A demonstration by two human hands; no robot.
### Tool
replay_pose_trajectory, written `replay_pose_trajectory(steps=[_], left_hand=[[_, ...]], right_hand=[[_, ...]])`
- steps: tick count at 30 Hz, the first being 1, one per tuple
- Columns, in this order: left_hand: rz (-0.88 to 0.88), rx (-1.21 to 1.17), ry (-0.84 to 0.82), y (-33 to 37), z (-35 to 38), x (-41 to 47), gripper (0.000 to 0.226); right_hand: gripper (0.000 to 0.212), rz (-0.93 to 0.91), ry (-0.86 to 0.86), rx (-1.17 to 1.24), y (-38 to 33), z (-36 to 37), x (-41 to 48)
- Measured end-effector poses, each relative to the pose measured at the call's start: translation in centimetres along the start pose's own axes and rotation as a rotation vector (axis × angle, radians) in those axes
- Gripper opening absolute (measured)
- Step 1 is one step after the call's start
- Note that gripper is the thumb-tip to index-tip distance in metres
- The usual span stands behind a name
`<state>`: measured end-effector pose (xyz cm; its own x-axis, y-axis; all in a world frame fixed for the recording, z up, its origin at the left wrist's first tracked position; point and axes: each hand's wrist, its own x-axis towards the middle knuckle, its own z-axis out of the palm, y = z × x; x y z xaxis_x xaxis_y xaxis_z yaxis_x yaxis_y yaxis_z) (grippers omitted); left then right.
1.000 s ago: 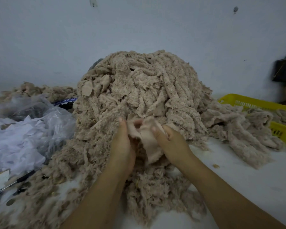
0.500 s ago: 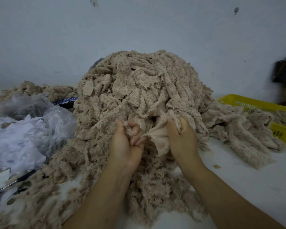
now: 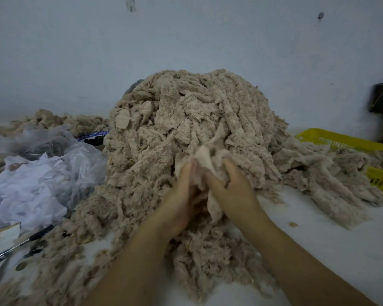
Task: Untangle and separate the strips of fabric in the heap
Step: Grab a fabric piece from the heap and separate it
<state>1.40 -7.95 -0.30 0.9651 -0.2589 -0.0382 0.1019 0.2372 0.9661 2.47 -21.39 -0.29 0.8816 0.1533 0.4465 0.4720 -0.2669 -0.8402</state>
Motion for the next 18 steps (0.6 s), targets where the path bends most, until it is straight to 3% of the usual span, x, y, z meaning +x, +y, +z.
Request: replay_pose_trajectory(steps=[2, 5, 9, 12, 14, 17, 18], left_hand=[[-0.06, -0.14, -0.004, 0.7, -0.5, -0.4, 0.074], [-0.103, -0.209, 0.096, 1.2, -0.5, -0.7, 0.05], [0.058, -0.309, 0.23, 1.4, -0.4, -0.4, 0.036], [0.154, -0.39, 0.277, 1.8, -0.6, -0.5, 0.034], [0.202, -0.184, 0.352, 1.5, -0.5, -0.5, 0.012], [0.367, 0.329, 0.382, 0.6, 0.1, -0.7, 0.02], [0.431, 0.481, 0.326, 0.3, 0.4, -0.8, 0.023]], right_hand=[[0.005, -0.091, -0.19, -0.087, -0.2, 0.3, -0.7], [0.012, -0.124, -0.385, -0.221, 0.2, 0.9, -1.3], [0.025, -0.058, -0.406, -0.223, 1.5, 0.4, -0.8], [0.044, 0.093, -0.367, -0.059, 2.2, -0.3, -0.5], [0.056, 0.199, -0.316, 0.17, 2.3, -0.4, -0.3], [0.073, 0.29, -0.197, 0.339, 1.9, -0.3, 0.2], [0.068, 0.312, -0.154, 0.368, 1.7, -0.3, 0.3]])
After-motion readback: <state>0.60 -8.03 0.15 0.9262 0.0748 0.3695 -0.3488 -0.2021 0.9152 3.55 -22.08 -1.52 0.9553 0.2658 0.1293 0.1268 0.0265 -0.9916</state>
